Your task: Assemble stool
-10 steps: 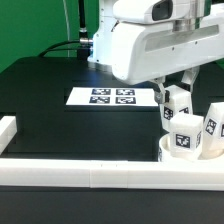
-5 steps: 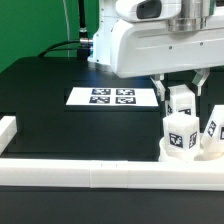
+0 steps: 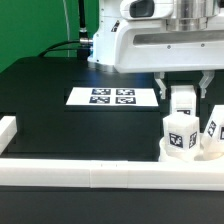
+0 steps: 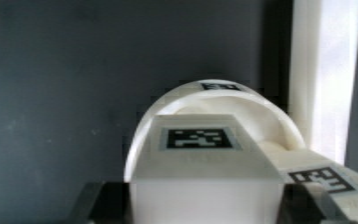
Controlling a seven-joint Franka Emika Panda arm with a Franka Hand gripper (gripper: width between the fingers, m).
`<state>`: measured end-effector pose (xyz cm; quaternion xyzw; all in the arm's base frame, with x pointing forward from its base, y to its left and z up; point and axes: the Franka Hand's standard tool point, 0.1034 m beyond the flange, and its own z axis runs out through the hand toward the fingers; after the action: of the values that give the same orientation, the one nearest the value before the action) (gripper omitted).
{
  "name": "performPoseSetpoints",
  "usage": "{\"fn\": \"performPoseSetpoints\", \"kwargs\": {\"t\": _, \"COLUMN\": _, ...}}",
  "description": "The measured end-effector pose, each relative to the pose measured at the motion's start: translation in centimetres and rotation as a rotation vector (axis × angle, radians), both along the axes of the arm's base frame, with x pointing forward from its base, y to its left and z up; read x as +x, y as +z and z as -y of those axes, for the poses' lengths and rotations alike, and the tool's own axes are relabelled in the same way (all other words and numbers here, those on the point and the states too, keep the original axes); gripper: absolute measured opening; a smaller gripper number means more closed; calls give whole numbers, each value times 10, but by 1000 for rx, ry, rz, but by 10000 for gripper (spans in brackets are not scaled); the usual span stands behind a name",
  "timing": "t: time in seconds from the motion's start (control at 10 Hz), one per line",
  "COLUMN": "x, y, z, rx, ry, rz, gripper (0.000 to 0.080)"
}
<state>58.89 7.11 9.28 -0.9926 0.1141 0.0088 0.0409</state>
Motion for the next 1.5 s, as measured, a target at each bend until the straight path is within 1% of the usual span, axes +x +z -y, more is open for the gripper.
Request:
{"fn": "performPoseSetpoints", "kwargs": {"t": 0.2, "x": 0, "y": 0, "z": -3, "rx": 5, "ry": -117, "rz": -11, "gripper": 343}}
{"fn": "performPoseSetpoints", "kwargs": {"t": 0.5, "x": -1, "y": 0, "z": -6, "rx": 24, "ry": -313, "rz": -31, "gripper": 343}}
{"fn": "performPoseSetpoints", "kwargs": {"t": 0.7, "x": 0, "y": 0, "z": -5, "rx": 33, "ry": -378, "rz": -39, "gripper": 343}}
{"fn": "performPoseSetpoints", "kwargs": {"t": 0.8, "x": -1, "y": 0, "z": -7, "rx": 42, "ry": -465, "rz": -50, "gripper": 343}}
{"fn": "performPoseSetpoints", "kwargs": {"t": 1.1, "x": -1, "y": 0, "z": -7, "rx": 43, "ry": -489, "rz": -54, "gripper": 353}}
{"fn": "performPoseSetpoints", "kwargs": {"t": 1.2, "x": -1, "y": 0, "z": -7, "rx": 43, "ry": -489, "rz": -54, "gripper": 542}}
{"fn": "performPoseSetpoints", "kwargs": {"t": 1.3, "x": -1, "y": 0, "z": -8, "rx": 43, "ry": -488, "rz": -54, "gripper": 542}}
{"fn": "performPoseSetpoints", "kwargs": {"t": 1.4, "x": -1, "y": 0, "z": -8, "rx": 43, "ry": -487, "rz": -53, "gripper": 628}}
{"fn": "performPoseSetpoints", "kwargs": {"t": 1.5, "x": -1, "y": 0, "z": -8, "rx": 43, "ry": -486, "rz": -53, "gripper": 645}}
